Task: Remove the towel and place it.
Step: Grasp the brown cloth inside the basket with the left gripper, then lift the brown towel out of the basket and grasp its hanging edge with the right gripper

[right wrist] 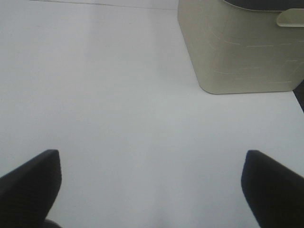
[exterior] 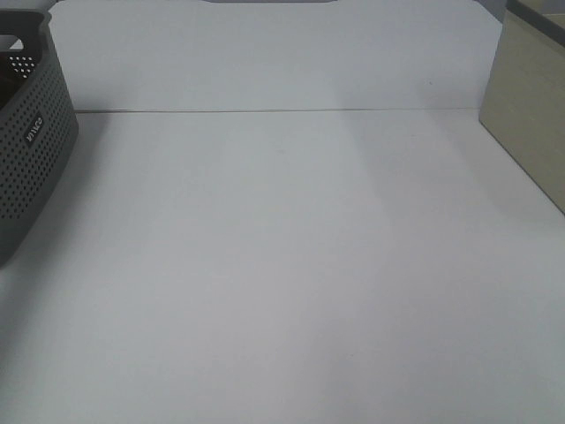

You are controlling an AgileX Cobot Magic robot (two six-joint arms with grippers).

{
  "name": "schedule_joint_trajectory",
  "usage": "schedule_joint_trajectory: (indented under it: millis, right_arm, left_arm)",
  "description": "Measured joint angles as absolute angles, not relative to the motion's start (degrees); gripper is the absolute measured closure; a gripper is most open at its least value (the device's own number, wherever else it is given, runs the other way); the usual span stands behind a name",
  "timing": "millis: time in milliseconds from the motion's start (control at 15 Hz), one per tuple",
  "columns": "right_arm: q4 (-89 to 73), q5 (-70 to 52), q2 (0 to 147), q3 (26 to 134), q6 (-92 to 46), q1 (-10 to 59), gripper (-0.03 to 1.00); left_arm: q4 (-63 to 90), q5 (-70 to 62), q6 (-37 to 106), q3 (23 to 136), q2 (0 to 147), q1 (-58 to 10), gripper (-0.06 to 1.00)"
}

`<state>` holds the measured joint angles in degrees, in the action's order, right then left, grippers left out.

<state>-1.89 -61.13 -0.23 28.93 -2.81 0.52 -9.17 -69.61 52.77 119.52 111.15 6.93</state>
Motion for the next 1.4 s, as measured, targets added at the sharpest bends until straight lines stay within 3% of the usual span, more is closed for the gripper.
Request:
schedule_joint_trajectory:
  millis: [467,1067,1267,1333,1400]
  right_arm:
    - [-1.89,-61.13,-0.23,28.93,-2.81,0.52,-0.02]
    - [-2.86,-60.68,0.74,29.11,-4.64,0.52,-0.02]
    - [-10.26,-49.85,9.4,30.08,-13.06,0.52,-0.02]
    - [-21.54,-39.65,18.45,30.08,-21.31,0.52,-0.02]
    - [-25.27,-37.47,21.2,30.08,-24.75,0.52,-0.02]
  left_arm:
    - [-9.22,-68.93,51.62,119.92,99.35,-2.64,0.94]
    - [-15.24,-64.46,50.19,119.92,89.32,-26.3,0.94]
    - [-17.42,-61.48,49.96,119.92,89.32,-36.44,0.94]
    - [-18.51,-59.59,49.96,119.92,89.32,-41.71,0.94]
    - [-18.79,-59.36,49.96,119.92,89.38,-42.86,0.94]
